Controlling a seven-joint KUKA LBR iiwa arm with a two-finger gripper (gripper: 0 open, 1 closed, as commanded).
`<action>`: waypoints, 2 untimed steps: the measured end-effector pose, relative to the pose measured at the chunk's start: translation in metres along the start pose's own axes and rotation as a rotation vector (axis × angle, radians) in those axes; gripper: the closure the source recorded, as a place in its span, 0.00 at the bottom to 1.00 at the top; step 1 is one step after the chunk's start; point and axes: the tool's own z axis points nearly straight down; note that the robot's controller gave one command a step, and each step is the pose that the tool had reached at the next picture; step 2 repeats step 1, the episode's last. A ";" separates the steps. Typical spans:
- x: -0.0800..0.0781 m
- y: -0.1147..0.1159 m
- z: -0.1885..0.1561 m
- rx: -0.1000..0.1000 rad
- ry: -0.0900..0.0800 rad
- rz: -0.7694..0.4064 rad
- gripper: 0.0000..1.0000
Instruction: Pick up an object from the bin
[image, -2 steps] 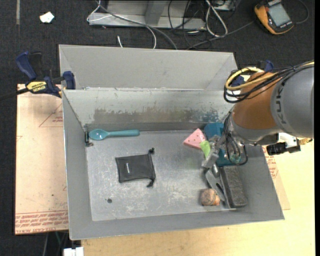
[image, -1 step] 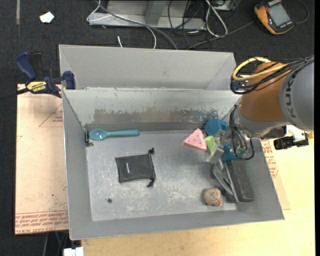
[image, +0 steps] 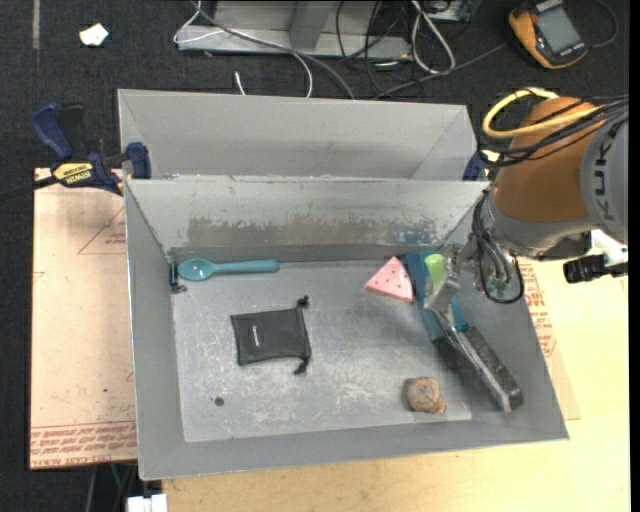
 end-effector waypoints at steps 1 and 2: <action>0.000 0.000 -0.043 0.001 0.000 -0.002 1.00; 0.000 0.000 -0.043 0.001 0.000 -0.002 1.00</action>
Offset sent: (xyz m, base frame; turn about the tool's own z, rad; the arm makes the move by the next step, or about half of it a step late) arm -0.0002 0.0002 0.0371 -0.0013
